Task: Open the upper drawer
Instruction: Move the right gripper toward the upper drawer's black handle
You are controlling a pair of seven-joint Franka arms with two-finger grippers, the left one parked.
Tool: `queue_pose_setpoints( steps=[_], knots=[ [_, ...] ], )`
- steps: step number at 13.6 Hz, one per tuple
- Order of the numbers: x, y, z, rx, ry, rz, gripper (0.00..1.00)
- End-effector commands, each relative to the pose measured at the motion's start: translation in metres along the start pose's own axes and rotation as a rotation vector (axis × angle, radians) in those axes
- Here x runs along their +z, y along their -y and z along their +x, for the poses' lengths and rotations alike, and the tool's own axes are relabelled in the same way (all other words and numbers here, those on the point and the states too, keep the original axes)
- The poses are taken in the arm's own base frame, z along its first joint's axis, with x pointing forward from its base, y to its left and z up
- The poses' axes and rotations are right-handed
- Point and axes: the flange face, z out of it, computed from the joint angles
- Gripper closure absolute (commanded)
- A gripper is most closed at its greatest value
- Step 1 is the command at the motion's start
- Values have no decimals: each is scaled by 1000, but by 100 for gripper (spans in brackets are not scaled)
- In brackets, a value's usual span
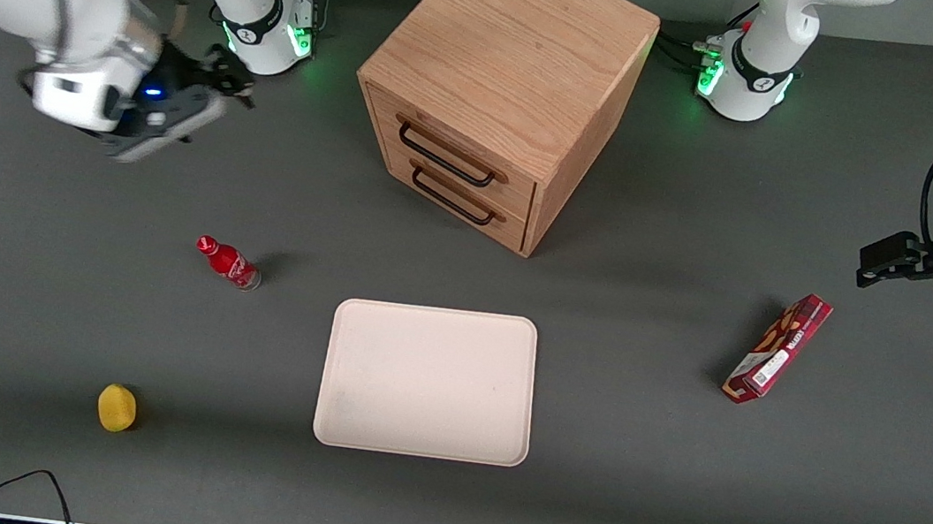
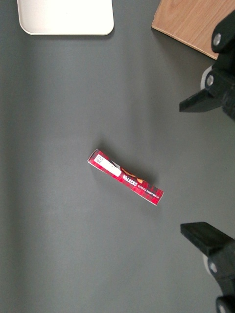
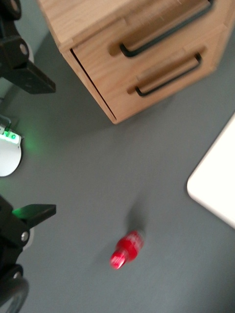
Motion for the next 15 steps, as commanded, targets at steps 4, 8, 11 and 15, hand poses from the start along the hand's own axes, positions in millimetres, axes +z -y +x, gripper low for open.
queue_pose_setpoints(
  steps=[4,8,11,15],
  knots=[
    [41,45,49,-213,45,39,0],
    [69,71,83,-362,7,74,0],
    [86,95,106,-405,0,93,0],
    [92,115,126,-423,-8,115,0]
  ],
)
